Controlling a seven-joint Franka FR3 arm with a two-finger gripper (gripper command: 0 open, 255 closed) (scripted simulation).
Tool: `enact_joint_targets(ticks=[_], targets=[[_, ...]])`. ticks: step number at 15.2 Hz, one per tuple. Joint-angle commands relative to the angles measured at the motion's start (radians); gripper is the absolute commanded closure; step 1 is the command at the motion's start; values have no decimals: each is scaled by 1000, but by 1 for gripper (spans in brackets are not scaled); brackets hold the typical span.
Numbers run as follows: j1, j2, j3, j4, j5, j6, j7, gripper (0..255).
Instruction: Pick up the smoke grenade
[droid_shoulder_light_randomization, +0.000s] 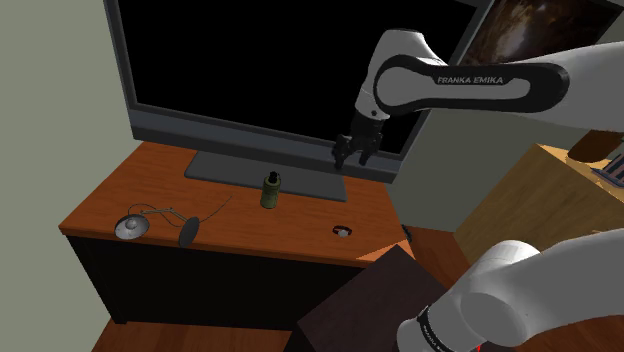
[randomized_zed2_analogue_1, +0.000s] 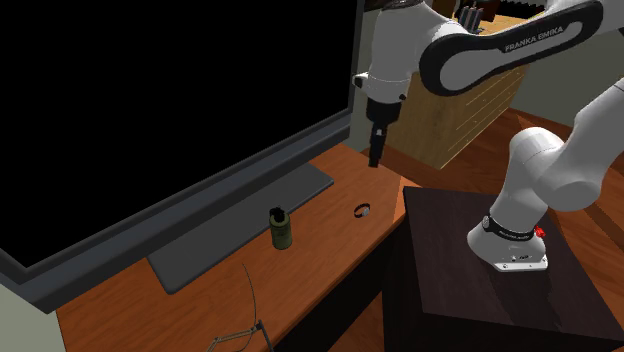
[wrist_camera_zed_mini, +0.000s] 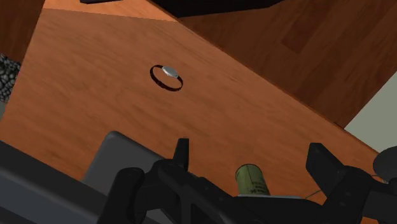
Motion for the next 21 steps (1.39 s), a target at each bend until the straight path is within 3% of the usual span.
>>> enact_joint_targets(ticks=[1, 11, 21], targets=[[1, 75, 8, 22, 0, 59, 16, 0], [13, 445, 43, 195, -28, 272, 109, 0], [43, 830, 40, 506, -77, 361, 195, 0]])
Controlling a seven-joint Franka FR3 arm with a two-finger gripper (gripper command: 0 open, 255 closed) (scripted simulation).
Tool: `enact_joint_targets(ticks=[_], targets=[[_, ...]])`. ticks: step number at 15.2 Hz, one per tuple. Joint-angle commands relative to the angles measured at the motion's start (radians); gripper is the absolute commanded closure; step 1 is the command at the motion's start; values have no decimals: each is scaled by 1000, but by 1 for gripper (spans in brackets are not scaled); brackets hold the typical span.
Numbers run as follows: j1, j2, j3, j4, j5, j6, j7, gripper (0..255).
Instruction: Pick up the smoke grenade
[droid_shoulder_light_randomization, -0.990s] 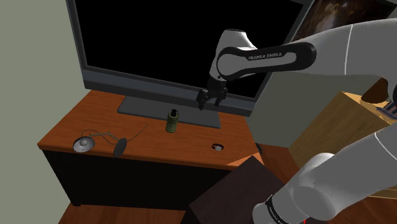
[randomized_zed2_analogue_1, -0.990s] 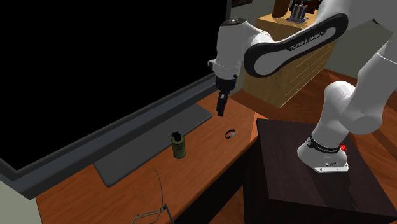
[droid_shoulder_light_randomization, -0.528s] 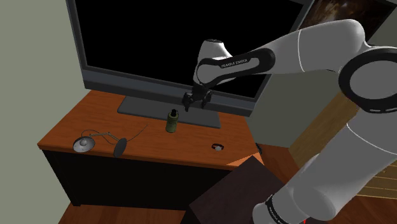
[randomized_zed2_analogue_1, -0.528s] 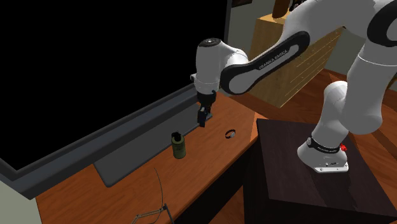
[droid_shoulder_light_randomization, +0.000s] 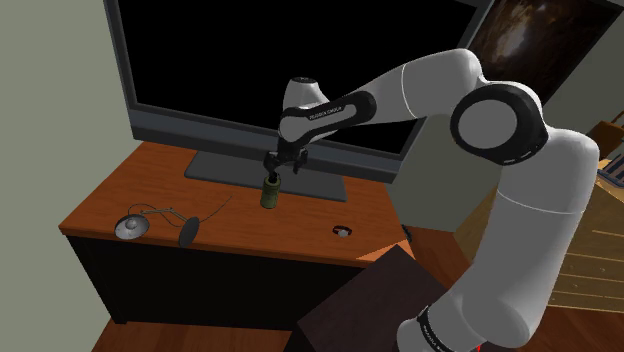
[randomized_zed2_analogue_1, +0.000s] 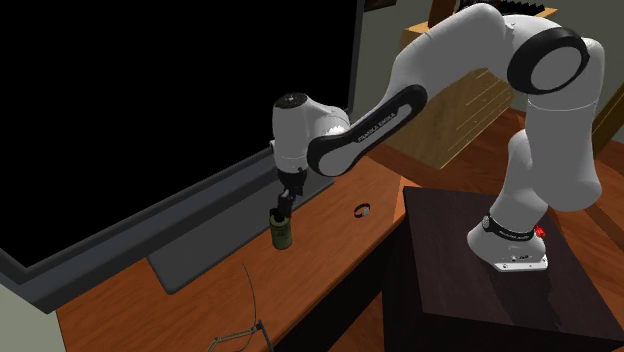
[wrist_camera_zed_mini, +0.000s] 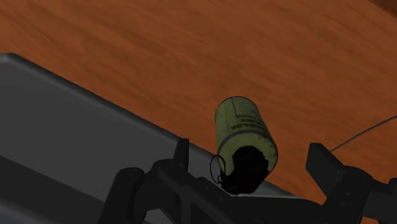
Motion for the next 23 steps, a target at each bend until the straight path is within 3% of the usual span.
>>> enact_joint_targets(ticks=[1, 3, 12, 13, 23], targets=[[9, 79, -3, 74, -9, 8, 17, 0], [13, 124, -6, 121, -12, 8, 24, 0], [16, 186, -10, 108, -19, 83, 30, 0], [15, 186, -10, 108, -19, 83, 30, 255], [15, 177, -9, 109, -18, 74, 29, 255]])
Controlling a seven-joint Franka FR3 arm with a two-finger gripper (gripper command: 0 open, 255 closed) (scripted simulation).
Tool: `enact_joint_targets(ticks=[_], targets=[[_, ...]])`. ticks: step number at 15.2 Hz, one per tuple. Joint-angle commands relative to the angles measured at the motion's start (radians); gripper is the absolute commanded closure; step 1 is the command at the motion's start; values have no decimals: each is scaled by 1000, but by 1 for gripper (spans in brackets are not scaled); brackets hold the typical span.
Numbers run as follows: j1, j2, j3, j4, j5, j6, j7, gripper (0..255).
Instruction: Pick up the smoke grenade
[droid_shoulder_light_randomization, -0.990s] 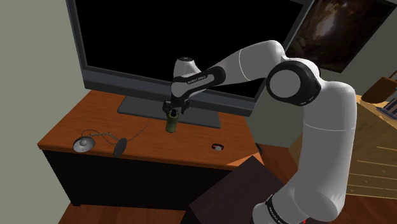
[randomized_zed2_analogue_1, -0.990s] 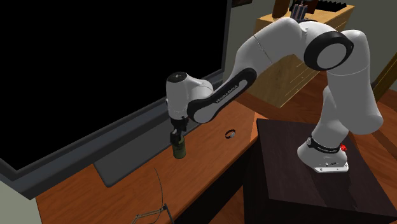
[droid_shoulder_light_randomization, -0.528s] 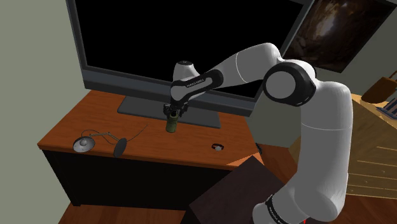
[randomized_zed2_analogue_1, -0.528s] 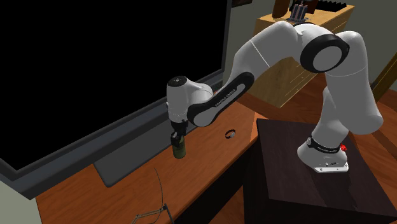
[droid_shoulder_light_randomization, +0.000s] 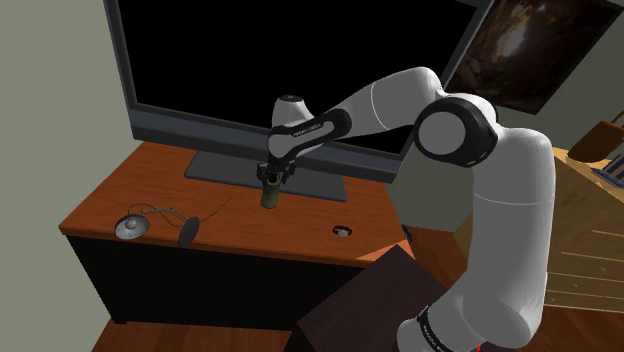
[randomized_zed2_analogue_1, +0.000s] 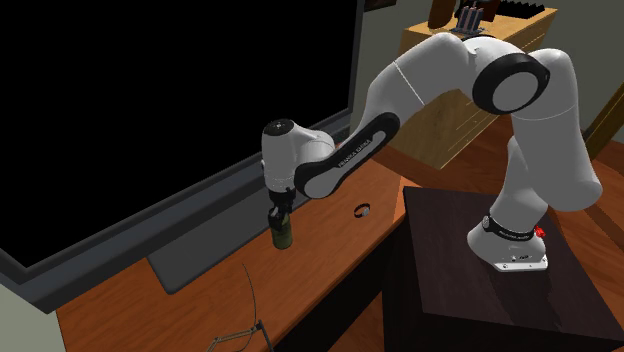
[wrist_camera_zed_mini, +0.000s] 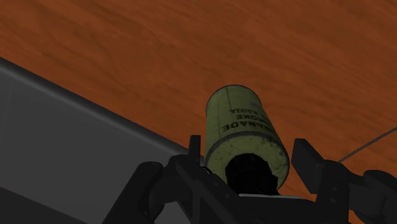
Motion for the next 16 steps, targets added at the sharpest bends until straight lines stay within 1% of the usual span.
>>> enact_joint_targets(ticks=[1, 14, 16], targets=[[0, -14, 1, 0, 1, -14, -1, 255], [-4, -111, 7, 36, 12, -148, -12, 255], [-4, -112, 7, 37, 12, -150, -12, 255]])
